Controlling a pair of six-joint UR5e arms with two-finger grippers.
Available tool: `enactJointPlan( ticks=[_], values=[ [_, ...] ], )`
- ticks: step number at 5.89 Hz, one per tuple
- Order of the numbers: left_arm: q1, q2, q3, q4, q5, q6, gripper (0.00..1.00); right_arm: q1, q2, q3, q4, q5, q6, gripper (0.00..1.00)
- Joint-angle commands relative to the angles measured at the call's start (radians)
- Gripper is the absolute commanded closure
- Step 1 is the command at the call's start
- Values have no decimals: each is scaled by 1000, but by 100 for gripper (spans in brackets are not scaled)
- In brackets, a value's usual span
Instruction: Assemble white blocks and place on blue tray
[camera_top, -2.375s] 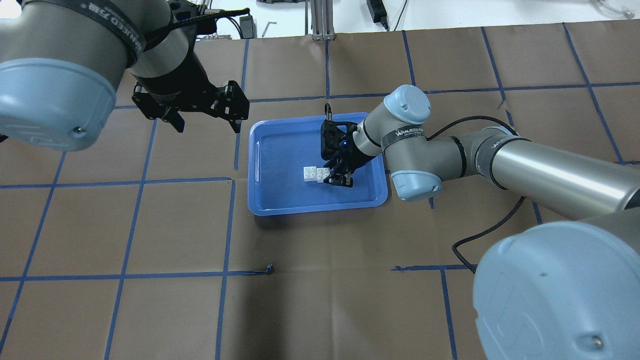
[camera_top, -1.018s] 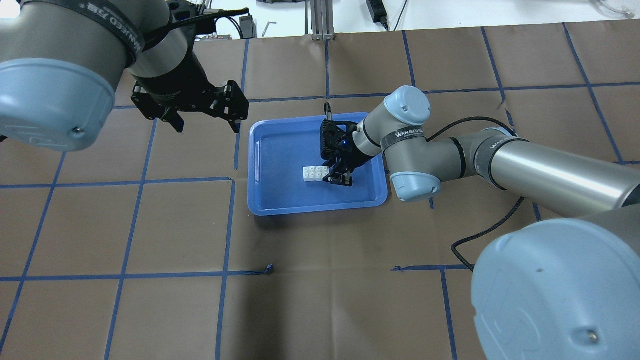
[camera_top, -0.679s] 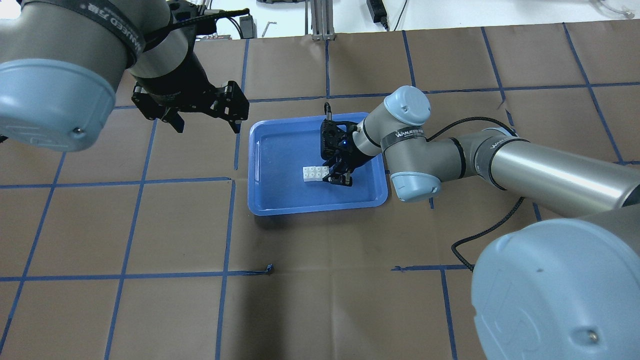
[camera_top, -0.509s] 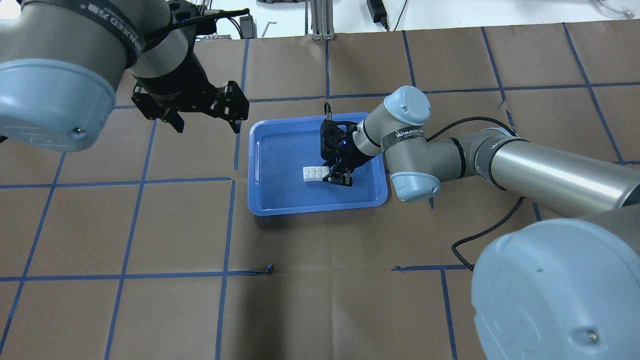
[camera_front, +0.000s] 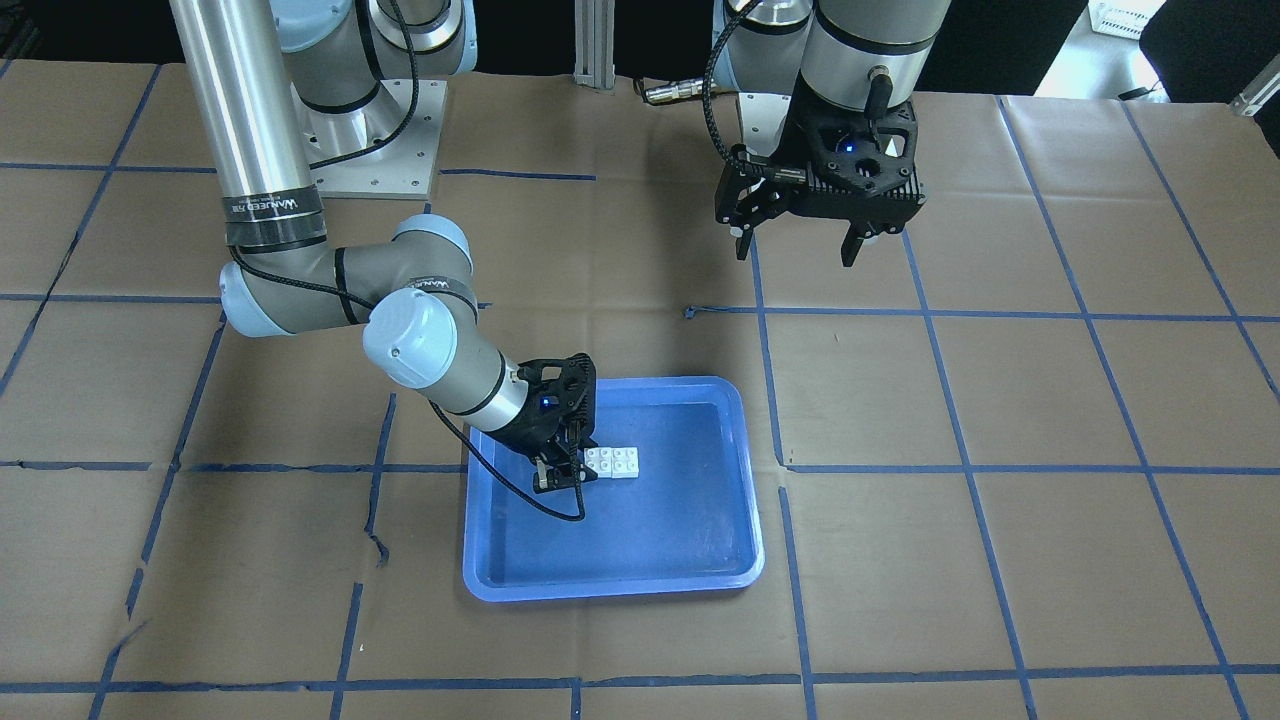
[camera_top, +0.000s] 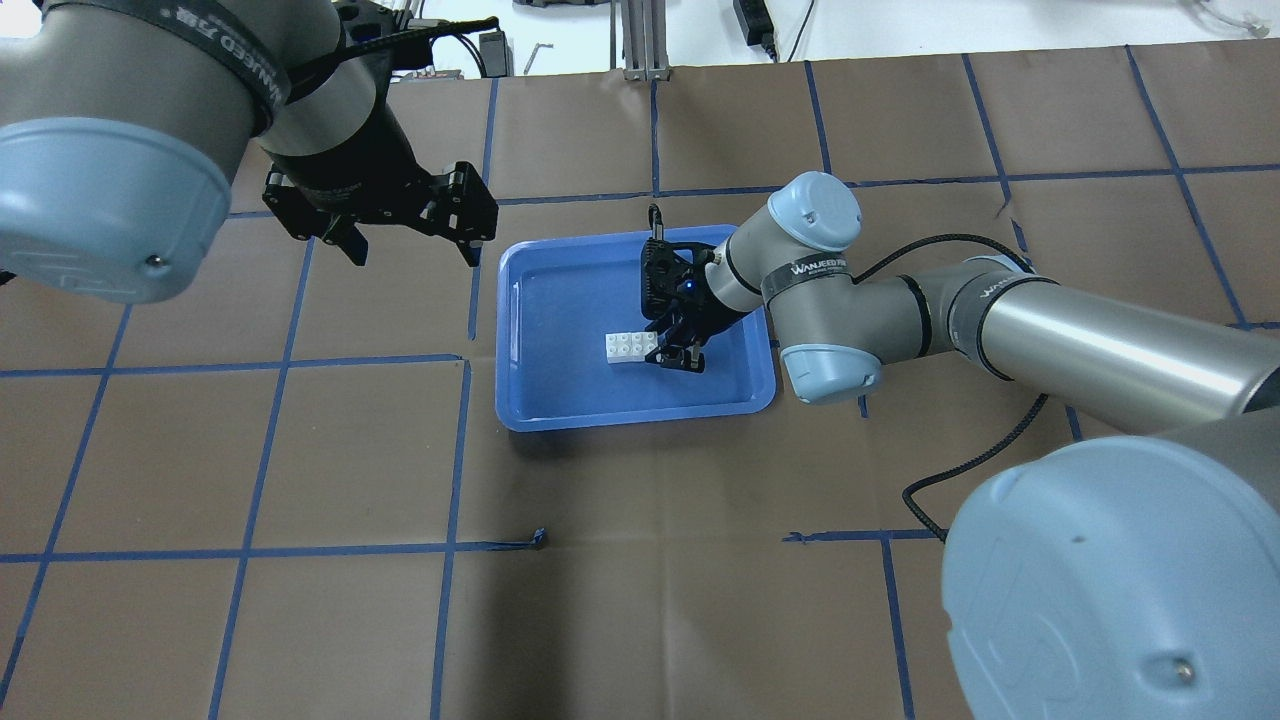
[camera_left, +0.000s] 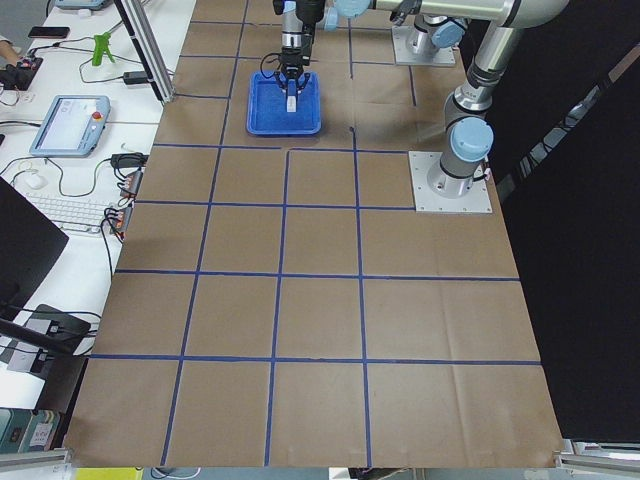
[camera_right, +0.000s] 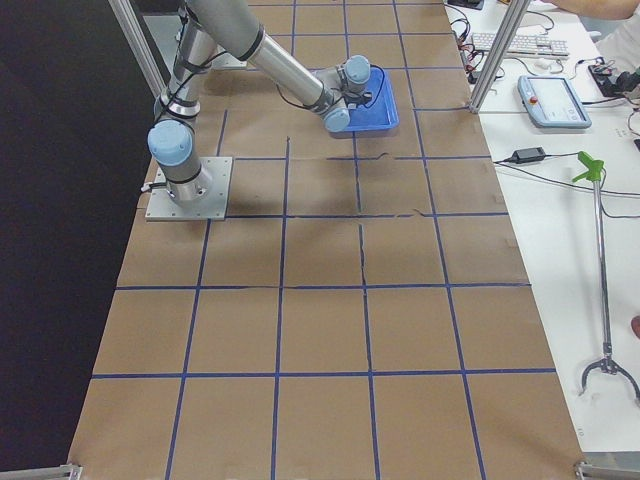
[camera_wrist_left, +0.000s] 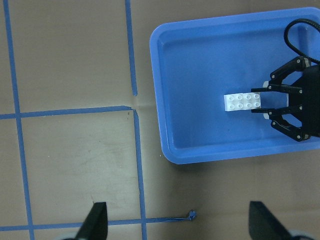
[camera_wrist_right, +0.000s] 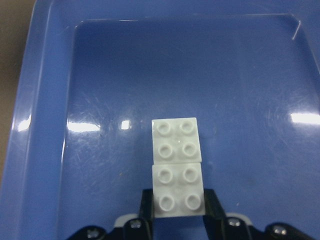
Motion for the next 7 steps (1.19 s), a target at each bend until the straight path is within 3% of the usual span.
enactJointPlan(
  ticks=[1,4,6,7],
  values=[
    [1,0,0,0,0,0,1,0,0,0,0,0,2,63],
    [1,0,0,0,0,0,1,0,0,-5,-3,0,2,58],
    [2,0,0,2,0,0,1,0,0,-5,-3,2,4,43],
    [4,0,0,0,2,0,1,0,0,-5,-3,0,4,42]
  ],
)
